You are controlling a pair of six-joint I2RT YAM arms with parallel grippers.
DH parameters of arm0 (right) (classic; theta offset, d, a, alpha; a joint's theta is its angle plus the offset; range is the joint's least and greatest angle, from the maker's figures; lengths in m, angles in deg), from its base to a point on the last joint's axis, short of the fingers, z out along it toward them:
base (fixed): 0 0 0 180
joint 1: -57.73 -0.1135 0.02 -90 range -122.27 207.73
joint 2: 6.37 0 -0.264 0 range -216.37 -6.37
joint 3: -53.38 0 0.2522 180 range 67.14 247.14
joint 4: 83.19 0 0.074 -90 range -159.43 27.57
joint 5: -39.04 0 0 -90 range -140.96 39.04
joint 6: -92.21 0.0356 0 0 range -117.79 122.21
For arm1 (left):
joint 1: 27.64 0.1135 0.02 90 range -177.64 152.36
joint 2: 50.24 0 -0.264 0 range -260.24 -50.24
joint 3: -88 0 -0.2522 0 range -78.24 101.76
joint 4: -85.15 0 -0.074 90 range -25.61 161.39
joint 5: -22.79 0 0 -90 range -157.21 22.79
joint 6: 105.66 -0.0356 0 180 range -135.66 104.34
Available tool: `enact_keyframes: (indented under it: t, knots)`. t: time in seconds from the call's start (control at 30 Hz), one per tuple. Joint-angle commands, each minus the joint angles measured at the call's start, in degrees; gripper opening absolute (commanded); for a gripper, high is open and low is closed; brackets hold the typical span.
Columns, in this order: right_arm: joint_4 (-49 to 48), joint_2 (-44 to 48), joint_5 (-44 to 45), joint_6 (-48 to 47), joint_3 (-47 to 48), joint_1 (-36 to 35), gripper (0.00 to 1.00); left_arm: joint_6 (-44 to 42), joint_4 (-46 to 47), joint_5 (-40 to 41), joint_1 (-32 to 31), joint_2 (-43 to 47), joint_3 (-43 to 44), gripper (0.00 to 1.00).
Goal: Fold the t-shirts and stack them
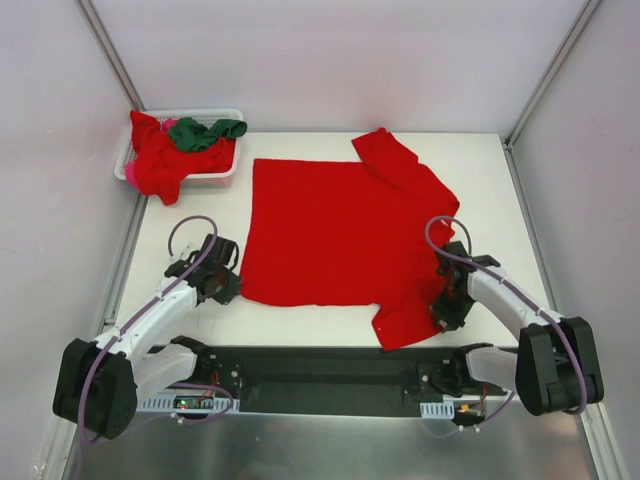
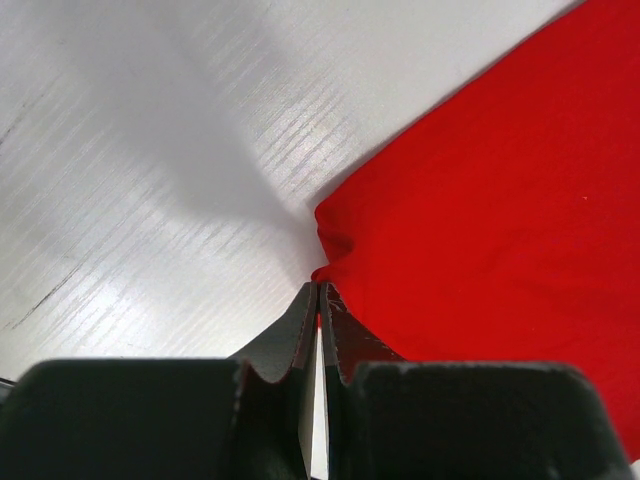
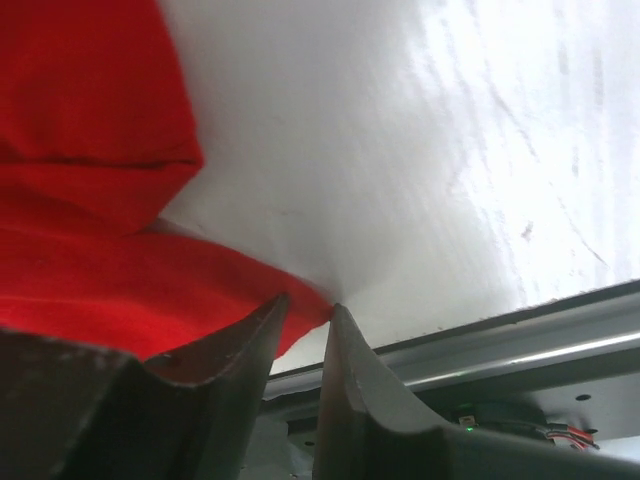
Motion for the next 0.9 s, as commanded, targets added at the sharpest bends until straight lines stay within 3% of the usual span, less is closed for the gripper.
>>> enact_keyframes:
  t: [0.0,0.17,0.33,0.57,0.87]
  knots:
    - [-2.5,-2.8,-0.81,-0.28,2.09,-2.34,0.22,1.02,-0.6,1.69,-0.42,1.65,-0.07,0.0]
    - [-1.45,-2.64,-0.72,-0.55,2.27,-2.34,0.02,1.46,-0.69,1.86,-0.42,3.06,-1.03,0.0]
    - [5.21,1.4,-0.55,0.77,3.58,-2.25,0.01,0.23,-0.77,1.6,-0.42,3.33,0.02,0.0]
    - [15.86,10.81,2.62,-0.72,15.35,1.52,0.01,0.14,-5.69,4.49,-0.42,3.85,4.24,0.0]
    - [19.2,15.3,0.95,-0.55,24.06,6.27,0.01,4.62,-10.61,6.0,-0.33,8.6,3.27,0.0]
